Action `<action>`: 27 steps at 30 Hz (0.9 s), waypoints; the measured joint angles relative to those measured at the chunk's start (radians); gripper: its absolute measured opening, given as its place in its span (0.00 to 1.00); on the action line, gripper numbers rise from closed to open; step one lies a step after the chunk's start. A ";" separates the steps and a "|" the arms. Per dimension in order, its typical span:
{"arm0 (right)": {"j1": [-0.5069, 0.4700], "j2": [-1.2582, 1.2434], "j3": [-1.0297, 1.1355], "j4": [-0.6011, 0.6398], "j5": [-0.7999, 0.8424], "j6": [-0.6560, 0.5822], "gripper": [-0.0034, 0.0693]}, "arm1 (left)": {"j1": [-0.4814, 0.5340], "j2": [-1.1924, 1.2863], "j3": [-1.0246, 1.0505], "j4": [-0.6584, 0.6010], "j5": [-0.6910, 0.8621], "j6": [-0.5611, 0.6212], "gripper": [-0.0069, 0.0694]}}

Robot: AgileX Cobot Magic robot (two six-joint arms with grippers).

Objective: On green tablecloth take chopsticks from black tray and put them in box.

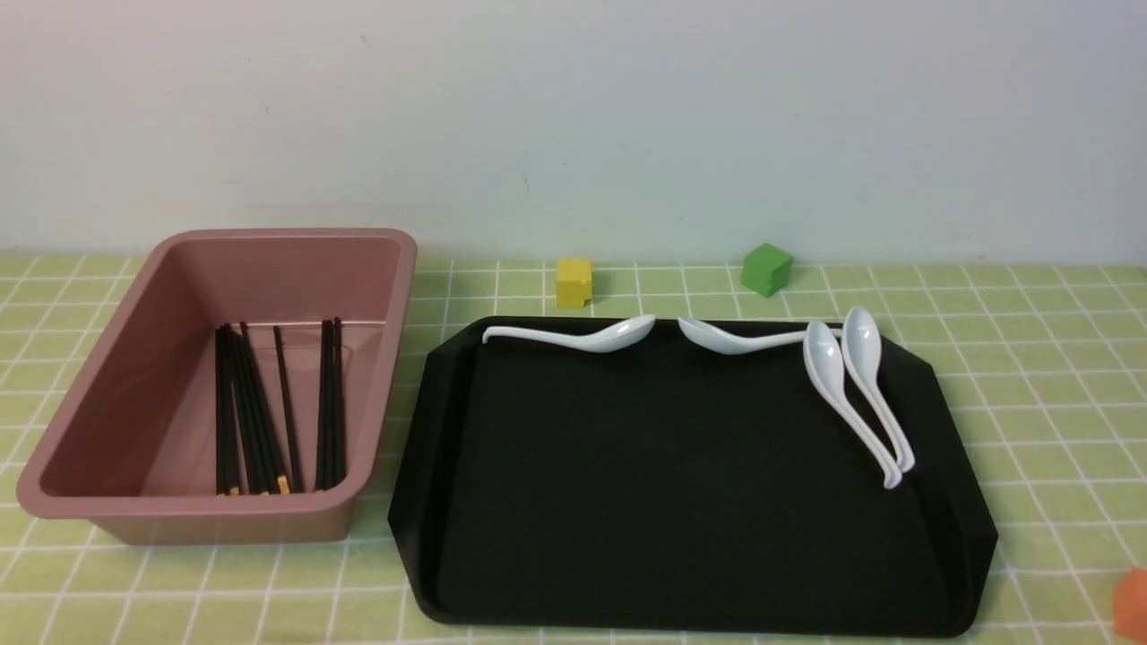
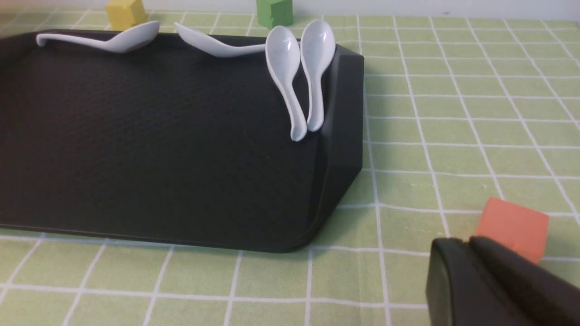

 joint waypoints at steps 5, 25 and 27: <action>0.000 0.000 0.000 0.000 0.000 0.000 0.14 | 0.000 0.000 0.000 0.000 0.000 0.000 0.40; 0.000 0.000 0.000 0.000 0.000 0.002 0.16 | 0.000 0.000 0.000 0.000 0.000 0.000 0.40; 0.000 0.000 0.000 0.000 0.000 0.002 0.16 | 0.000 0.000 0.000 0.000 0.000 0.000 0.40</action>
